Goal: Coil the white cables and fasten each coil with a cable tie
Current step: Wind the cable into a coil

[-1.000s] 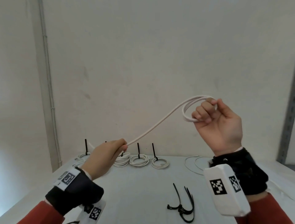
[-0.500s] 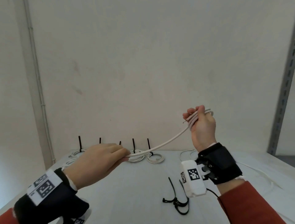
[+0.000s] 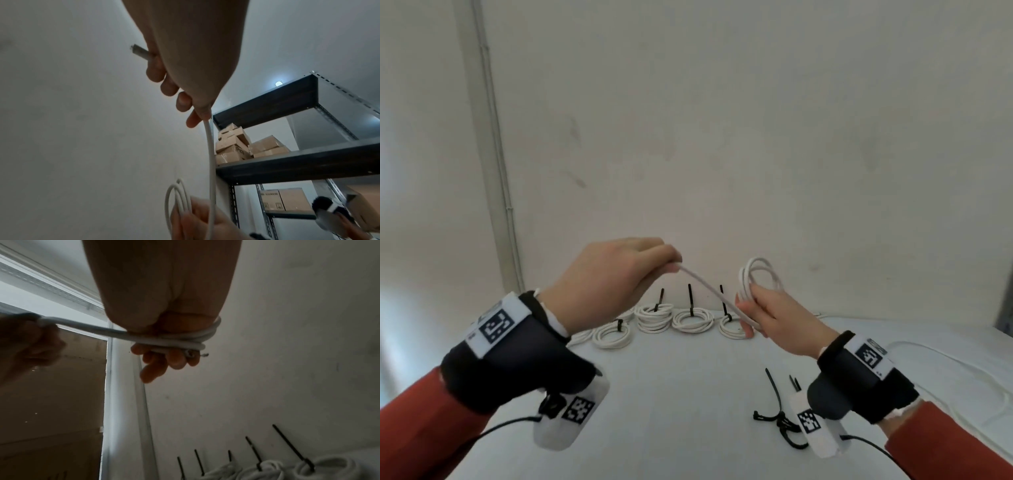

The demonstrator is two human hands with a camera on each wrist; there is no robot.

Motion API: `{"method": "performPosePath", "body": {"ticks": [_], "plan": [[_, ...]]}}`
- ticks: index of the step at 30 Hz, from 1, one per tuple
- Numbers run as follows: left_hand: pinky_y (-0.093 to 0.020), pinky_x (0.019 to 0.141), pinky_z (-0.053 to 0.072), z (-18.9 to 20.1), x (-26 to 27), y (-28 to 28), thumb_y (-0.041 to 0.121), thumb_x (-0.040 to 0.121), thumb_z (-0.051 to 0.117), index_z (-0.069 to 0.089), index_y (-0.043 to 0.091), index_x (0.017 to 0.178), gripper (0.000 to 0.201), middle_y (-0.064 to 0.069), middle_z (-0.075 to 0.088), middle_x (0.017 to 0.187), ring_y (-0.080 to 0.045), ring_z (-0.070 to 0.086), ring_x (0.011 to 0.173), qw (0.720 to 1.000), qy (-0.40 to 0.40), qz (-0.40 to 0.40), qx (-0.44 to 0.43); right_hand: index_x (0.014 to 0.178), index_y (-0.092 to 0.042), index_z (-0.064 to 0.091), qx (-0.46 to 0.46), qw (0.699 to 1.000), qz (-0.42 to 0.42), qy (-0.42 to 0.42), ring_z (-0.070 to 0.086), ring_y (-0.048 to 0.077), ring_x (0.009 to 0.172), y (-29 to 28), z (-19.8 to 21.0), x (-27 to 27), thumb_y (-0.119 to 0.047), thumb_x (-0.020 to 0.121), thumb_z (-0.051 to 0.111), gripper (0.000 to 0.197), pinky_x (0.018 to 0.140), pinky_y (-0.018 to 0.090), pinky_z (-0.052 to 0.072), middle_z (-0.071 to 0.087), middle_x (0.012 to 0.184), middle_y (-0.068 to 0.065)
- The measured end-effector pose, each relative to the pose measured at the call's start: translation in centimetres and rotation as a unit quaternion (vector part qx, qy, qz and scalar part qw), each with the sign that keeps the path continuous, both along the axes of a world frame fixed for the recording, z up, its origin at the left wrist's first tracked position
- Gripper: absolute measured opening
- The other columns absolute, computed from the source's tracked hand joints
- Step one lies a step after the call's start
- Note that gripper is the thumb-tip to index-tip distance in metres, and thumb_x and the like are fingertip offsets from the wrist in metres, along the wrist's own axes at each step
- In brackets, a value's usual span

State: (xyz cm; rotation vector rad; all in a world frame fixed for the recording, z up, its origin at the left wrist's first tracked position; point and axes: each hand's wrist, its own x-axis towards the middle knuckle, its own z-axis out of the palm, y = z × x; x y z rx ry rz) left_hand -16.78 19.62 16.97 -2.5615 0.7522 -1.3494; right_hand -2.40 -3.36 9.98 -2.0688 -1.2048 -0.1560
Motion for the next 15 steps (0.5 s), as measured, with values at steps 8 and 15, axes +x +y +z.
{"method": "performPosePath", "body": {"ticks": [8,15], "plan": [[-0.041,0.064,0.050,-0.1,3.3,1.4,0.045,0.095,0.029,0.058,0.025,0.097,0.035,0.010,0.063,0.089,-0.021,0.059,0.076,0.985,0.053,0.036,-0.162,0.058,-0.018,0.060,0.155,0.948,0.129,0.245,0.020,0.008,0.039,-0.1,0.2,-3.2,-0.082,0.077,0.032,0.073,0.045,0.022,0.017,0.031,0.041,-0.010],[-0.034,0.062,0.041,-3.2,5.8,0.2,0.049,0.093,0.028,0.061,0.026,0.096,0.040,0.012,0.047,0.064,-0.007,0.046,0.059,0.957,0.157,0.007,-0.243,0.050,-0.018,0.046,0.287,0.848,0.235,0.379,0.014,0.009,0.034,-0.8,2.2,-3.9,-0.069,0.081,0.049,0.060,0.044,0.028,0.015,0.018,0.036,-0.010]]}}
